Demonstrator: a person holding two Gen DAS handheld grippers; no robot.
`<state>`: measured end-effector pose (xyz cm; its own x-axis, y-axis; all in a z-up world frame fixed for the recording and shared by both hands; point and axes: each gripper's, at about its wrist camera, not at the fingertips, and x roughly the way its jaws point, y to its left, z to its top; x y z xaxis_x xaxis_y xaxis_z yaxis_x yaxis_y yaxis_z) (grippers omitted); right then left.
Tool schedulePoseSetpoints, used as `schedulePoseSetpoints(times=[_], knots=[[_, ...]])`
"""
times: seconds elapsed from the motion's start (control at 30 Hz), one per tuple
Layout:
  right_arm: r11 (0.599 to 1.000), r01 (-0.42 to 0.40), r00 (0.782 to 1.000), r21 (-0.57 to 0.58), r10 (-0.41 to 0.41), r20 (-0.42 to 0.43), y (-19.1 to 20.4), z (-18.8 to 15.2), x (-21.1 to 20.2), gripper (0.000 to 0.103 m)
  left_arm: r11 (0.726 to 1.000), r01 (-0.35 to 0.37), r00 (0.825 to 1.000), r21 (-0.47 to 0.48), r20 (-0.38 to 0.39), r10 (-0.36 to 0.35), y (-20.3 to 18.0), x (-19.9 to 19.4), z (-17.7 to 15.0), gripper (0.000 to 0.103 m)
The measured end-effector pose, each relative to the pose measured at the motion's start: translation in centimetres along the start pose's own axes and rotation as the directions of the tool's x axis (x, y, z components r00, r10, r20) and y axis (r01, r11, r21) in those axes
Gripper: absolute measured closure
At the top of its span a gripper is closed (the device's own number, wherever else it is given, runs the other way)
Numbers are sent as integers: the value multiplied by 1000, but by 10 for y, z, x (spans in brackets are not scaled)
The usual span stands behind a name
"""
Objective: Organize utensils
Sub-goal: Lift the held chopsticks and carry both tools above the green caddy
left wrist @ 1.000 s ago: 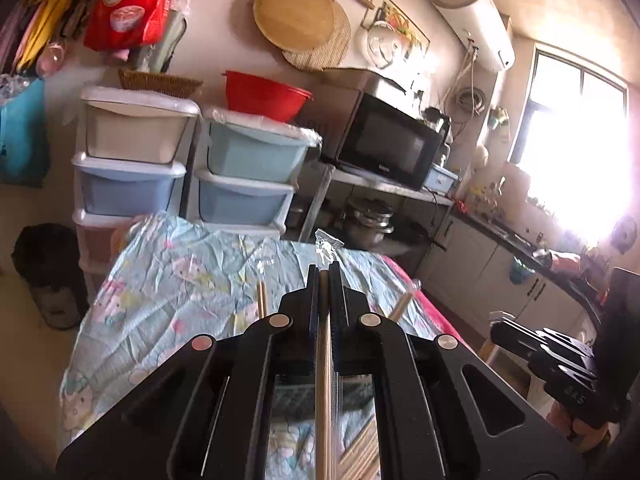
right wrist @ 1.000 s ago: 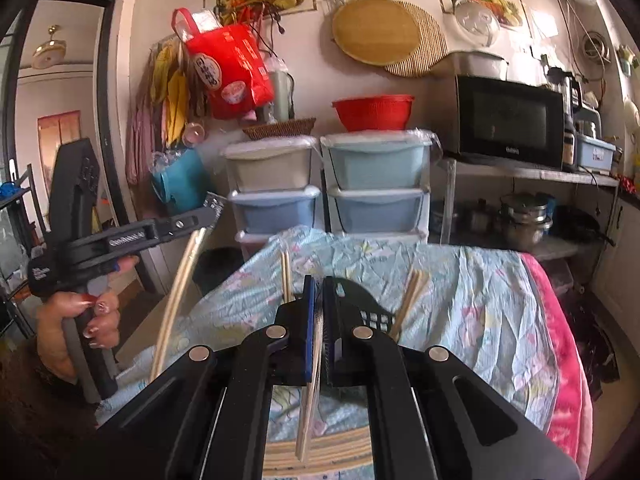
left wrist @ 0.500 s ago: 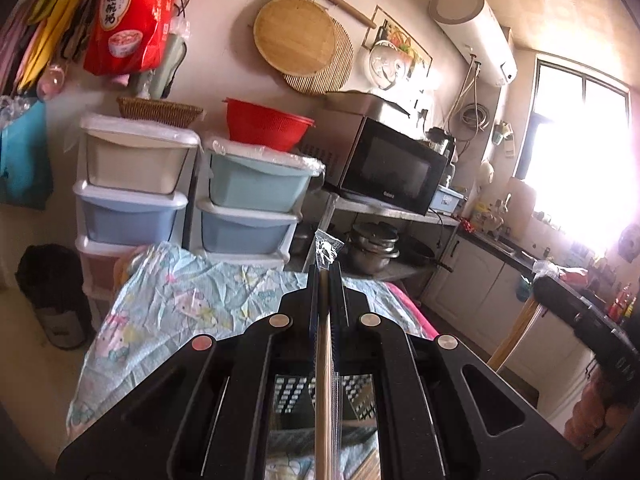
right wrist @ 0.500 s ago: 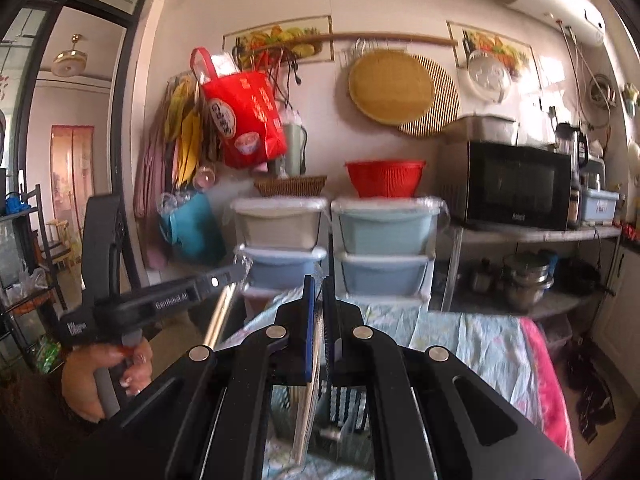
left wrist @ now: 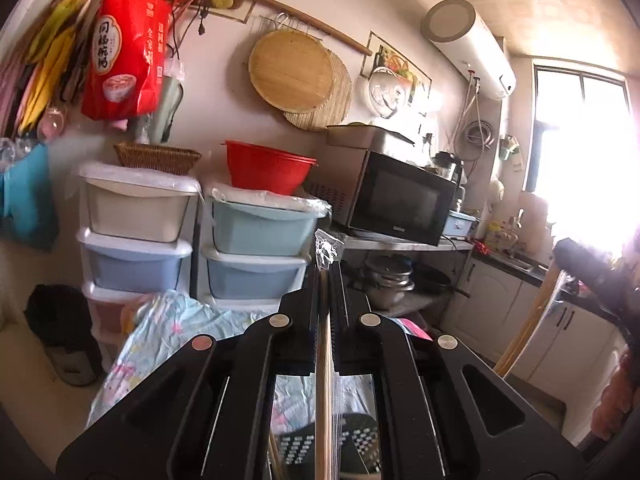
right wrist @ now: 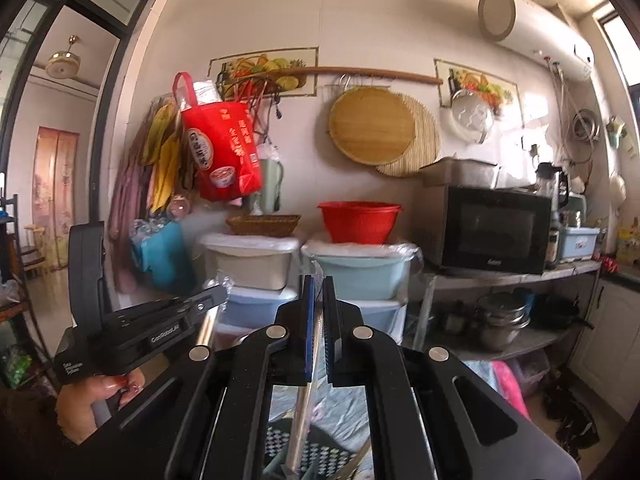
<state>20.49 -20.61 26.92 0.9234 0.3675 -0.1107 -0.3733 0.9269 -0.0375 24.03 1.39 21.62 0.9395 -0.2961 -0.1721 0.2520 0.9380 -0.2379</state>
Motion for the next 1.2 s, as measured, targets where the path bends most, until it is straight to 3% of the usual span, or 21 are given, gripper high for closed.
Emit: schedulePoseSetpoints(times=[0.23,0.5,0.9,1.03,1.2], knots=[[1000,29,1000,3,-29,0,-13,-8,14,99,999,-38,998,-18,41,38,7,25,-8,100],[999,39,998,-7,-40,-40,-17,-39,34,99,993,-114,991,-34,70,116,17,46,-42,100],[999,29,997,-22,-31,-72,-6,-83,60,99,972,-232,958,-28,165,233,24,53,-67,100],[999,34,995,-30,-36,-92,-2,-96,71,99,972,-236,953,-17,192,235,26,54,-79,100],[999,35,990,-16,-36,-133,1,-111,81,99,977,-212,959,-18,186,211,31,54,-94,100]])
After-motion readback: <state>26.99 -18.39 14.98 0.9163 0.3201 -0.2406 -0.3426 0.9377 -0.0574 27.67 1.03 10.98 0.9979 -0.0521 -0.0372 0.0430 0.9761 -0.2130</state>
